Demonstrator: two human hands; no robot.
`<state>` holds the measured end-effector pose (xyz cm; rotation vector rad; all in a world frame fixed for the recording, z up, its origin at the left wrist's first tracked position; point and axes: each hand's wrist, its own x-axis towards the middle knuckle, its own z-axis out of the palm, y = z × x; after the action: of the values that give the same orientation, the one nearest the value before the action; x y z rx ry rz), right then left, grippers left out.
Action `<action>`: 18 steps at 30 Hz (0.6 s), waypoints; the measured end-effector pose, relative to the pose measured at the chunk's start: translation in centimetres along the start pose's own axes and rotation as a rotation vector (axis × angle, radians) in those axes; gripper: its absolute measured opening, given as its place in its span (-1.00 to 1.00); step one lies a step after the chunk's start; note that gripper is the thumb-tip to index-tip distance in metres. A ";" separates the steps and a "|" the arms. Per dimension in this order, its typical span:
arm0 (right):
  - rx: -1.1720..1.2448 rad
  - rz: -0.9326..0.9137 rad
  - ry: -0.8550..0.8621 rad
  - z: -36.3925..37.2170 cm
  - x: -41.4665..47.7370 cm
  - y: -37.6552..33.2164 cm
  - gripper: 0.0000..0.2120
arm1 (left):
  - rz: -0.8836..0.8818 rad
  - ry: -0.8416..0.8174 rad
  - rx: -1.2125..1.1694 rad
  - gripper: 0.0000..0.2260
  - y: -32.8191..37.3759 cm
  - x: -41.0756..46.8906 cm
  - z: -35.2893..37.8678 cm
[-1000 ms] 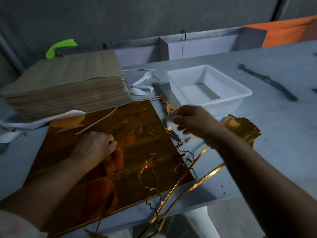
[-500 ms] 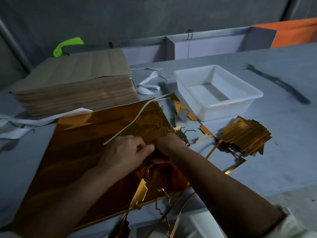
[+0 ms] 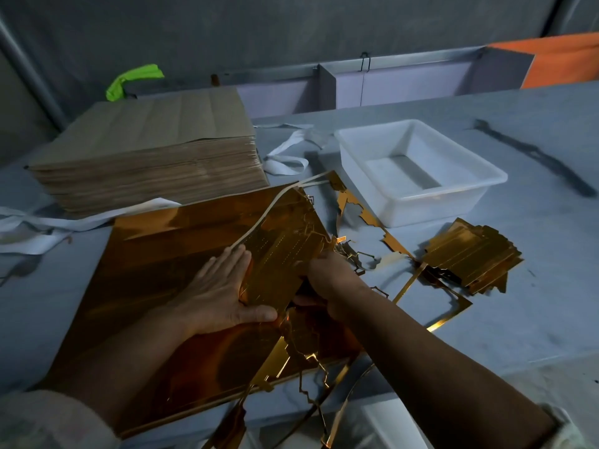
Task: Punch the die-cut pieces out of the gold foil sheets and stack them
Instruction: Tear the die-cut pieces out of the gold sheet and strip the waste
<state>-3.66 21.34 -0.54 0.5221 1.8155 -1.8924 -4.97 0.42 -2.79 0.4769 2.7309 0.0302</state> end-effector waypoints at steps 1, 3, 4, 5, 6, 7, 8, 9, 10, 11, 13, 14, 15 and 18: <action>-0.019 -0.013 0.008 0.0 0.0 0.2 -0.96 | -0.001 -0.006 0.005 0.21 0.0 0.0 -0.1; -0.085 -0.055 0.037 0.1 0.1 0.6 -0.94 | -0.005 -0.017 0.016 0.23 0.1 0.0 -0.2; -0.099 -0.077 0.045 0.1 0.1 0.7 -0.92 | -0.006 -0.022 0.017 0.26 0.2 0.0 -0.3; -0.097 -0.095 0.047 0.2 0.1 0.9 -0.91 | -0.007 -0.028 0.018 0.29 0.3 0.0 -0.4; -0.088 -0.112 0.047 0.3 0.0 1.0 -0.89 | -0.008 -0.033 0.018 0.31 0.3 0.0 -0.5; -0.078 -0.128 0.047 0.3 -0.1 1.1 -0.86 | -0.009 -0.036 0.016 0.32 0.3 0.0 -0.5; -0.074 -0.142 0.047 0.3 -0.1 1.2 -0.84 | -0.009 -0.038 0.013 0.32 0.3 0.1 -0.5; -0.073 -0.155 0.047 0.3 -0.2 1.3 -0.83 | -0.008 -0.039 0.008 0.32 0.3 0.1 -0.5; -0.067 -0.166 0.049 0.3 -0.2 1.4 -0.83 | -0.006 -0.041 0.004 0.31 0.3 0.1 -0.5; -0.053 -0.176 0.054 0.3 -0.3 1.5 -0.84 | -0.007 -0.043 -0.001 0.29 0.3 0.1 -0.5; 0.008 -0.193 0.066 0.2 -0.5 1.7 -0.86 | -0.014 -0.049 -0.005 0.26 0.4 0.1 -0.5; 0.039 -0.199 0.068 0.1 -0.6 1.7 -0.85 | -0.016 -0.050 -0.002 0.26 0.4 0.1 -0.5; 0.052 -0.205 0.070 0.0 -0.6 1.7 -0.84 | -0.018 -0.052 0.000 0.27 0.4 0.1 -0.5; 0.057 -0.216 0.079 0.0 -0.6 1.8 -0.91 | -0.019 -0.063 0.002 0.30 0.5 0.0 -0.6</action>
<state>-2.16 21.38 -1.75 0.4403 1.9411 -2.0980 -5.05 0.91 -2.16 0.4445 2.6742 0.0077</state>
